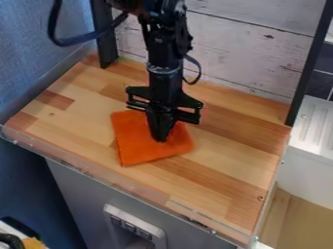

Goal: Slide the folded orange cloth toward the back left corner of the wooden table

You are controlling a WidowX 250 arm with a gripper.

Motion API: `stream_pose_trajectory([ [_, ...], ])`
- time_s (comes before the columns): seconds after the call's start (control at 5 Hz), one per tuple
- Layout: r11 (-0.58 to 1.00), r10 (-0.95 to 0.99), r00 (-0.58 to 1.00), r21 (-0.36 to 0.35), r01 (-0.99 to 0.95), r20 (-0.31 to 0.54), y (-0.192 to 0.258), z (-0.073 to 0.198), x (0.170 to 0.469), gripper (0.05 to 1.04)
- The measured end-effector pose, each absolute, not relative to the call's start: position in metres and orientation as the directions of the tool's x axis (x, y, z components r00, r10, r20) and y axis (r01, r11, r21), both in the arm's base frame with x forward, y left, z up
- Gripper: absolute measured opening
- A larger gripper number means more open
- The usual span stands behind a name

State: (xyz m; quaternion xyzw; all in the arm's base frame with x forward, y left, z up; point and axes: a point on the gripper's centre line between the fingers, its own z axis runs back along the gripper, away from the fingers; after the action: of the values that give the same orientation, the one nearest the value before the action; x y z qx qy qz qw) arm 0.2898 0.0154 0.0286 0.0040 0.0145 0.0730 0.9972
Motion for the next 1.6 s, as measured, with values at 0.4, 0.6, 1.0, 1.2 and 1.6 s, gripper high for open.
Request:
stream_pose_trajectory([
  [0.4,0.994,0.109,0.994,0.004,-0.109,-0.007,0.016,0.021,0.297,0.059],
  [0.6,0.994,0.107,0.994,-0.003,-0.107,-0.002,0.022,0.017,0.299,0.059],
  [1.0,0.994,0.11,0.994,-0.006,-0.11,0.022,0.039,0.013,0.312,0.059],
  [1.2,0.996,0.094,0.995,-0.009,-0.094,0.033,0.058,0.012,0.322,0.059],
  [1.6,0.997,0.074,0.997,-0.006,-0.074,0.027,0.102,0.01,0.337,0.059],
])
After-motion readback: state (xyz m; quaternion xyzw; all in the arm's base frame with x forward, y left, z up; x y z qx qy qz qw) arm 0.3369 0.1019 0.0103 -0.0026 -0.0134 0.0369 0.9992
